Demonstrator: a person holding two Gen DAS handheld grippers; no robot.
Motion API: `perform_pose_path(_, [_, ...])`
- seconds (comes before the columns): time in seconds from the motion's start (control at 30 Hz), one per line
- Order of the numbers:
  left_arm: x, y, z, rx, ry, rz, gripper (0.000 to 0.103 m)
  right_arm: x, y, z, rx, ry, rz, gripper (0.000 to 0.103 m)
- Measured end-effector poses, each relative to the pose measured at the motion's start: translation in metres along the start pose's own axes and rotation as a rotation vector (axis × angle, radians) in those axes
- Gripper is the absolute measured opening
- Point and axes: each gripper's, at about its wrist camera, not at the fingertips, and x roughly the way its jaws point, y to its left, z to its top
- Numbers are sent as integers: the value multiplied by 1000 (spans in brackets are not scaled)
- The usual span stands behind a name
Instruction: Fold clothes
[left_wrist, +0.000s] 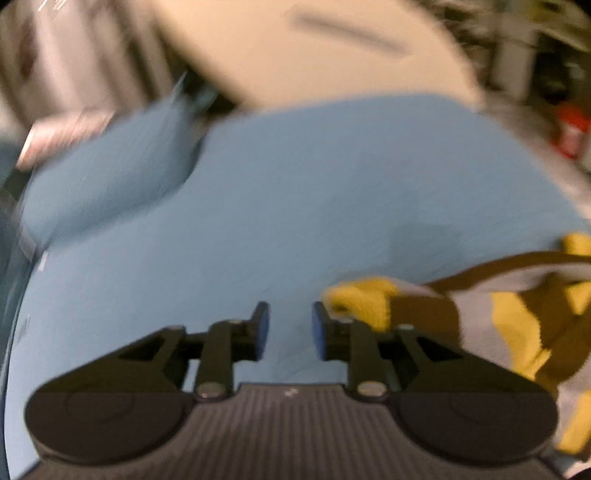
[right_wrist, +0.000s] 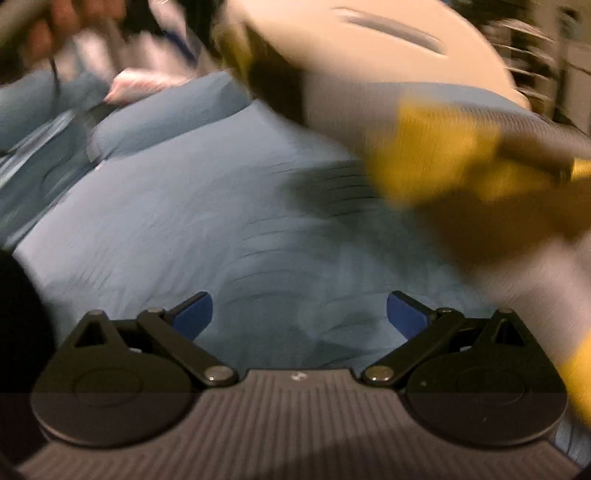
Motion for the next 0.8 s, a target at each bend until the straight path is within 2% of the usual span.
perform_pose_path(0.03, [5, 13, -9, -9, 2, -9, 77, -10, 4, 2, -48, -36, -18, 103])
perform_pose_path(0.07, [9, 27, -18, -17, 5, -17, 87, -16, 7, 5, -90, -65, -48, 103])
perform_pose_path(0.13, [15, 48, -36, -23, -3, -12, 88, -19, 7, 11, -152, -89, -122, 103])
perform_pose_path(0.2, [20, 59, -44, -29, 0, -48, 88, -13, 4, 17, -217, -91, -198, 103])
perform_pose_path(0.3, [20, 60, -54, -27, -3, -104, 88, 7, 1, 28, -352, -85, -269, 103])
perform_pose_path(0.43, [9, 56, -59, 14, -90, -174, 98, 57, 13, 36, -654, -1, -260, 103])
perform_pose_path(0.5, [6, 53, -65, 19, -100, -218, 98, 93, 15, 41, -752, 62, -333, 98])
perform_pose_path(0.53, [5, 51, -69, 21, -99, -235, 98, 100, 14, 45, -738, 77, -362, 49])
perform_pose_path(0.57, [4, 50, -73, 24, -98, -252, 98, 105, 9, 55, -634, 125, -361, 14])
perform_pose_path(0.6, [5, 51, -75, 21, -98, -261, 98, 103, 4, 67, -484, 156, -338, 13])
perform_pose_path(0.63, [4, 55, -74, 3, -106, -285, 98, 97, 3, 73, -399, 149, -312, 13])
perform_pose_path(0.7, [4, 64, -71, -63, -143, -318, 100, 69, 35, 72, -397, 62, -196, 12])
perform_pose_path(0.73, [8, 73, -67, -141, -152, -347, 101, 60, 50, 70, -419, 33, -132, 12])
perform_pose_path(0.77, [9, 75, -66, -156, -149, -354, 101, 46, 72, 62, -449, 6, 6, 12])
perform_pose_path(0.8, [16, 87, -64, -233, -113, -394, 101, 32, 96, 52, -487, 2, 150, 13])
